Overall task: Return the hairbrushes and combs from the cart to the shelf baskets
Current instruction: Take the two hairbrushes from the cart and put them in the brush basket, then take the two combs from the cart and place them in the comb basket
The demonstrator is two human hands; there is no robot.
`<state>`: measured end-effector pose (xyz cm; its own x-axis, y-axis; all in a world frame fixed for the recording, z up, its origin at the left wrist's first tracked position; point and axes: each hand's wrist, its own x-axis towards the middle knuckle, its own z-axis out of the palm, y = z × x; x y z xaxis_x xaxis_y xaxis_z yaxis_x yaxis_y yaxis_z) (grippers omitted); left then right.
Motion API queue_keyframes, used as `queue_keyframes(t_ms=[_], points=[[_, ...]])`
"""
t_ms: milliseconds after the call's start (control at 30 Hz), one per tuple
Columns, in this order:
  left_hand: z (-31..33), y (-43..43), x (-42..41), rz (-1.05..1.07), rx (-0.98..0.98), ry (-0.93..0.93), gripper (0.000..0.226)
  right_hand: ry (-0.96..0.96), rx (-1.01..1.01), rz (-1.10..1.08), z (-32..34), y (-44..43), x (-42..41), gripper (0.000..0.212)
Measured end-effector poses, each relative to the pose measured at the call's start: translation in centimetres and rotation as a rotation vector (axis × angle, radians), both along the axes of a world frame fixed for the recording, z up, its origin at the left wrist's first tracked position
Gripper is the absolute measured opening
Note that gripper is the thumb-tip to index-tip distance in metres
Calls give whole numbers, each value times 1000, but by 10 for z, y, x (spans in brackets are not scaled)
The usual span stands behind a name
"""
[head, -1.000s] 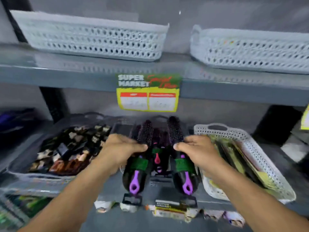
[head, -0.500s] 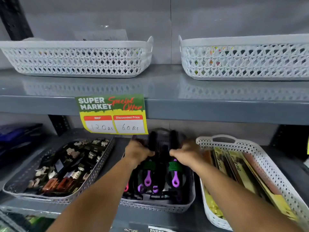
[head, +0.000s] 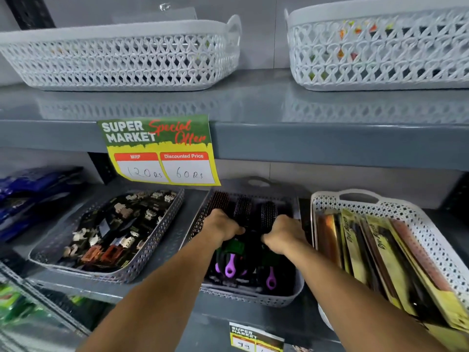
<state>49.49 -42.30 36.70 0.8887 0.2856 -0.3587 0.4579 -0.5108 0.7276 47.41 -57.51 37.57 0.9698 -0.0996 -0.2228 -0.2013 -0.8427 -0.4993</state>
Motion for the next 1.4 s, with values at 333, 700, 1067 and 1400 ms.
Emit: queue_keyframes(t_ms=[333, 700, 1067, 1400], points=[[-5, 6, -6, -11, -11, -63, 37, -14, -51, 38, 11, -1, -3, 32], [10, 20, -23, -141, 196, -72, 31, -42, -143, 89, 36, 10, -24, 34], [63, 137, -90, 15, 385, -360, 30, -254, -210, 322, 66, 126, -37, 46], [50, 342, -244, 241, 1056, -320, 46, -447, -218, 787, 62, 317, -101, 54]])
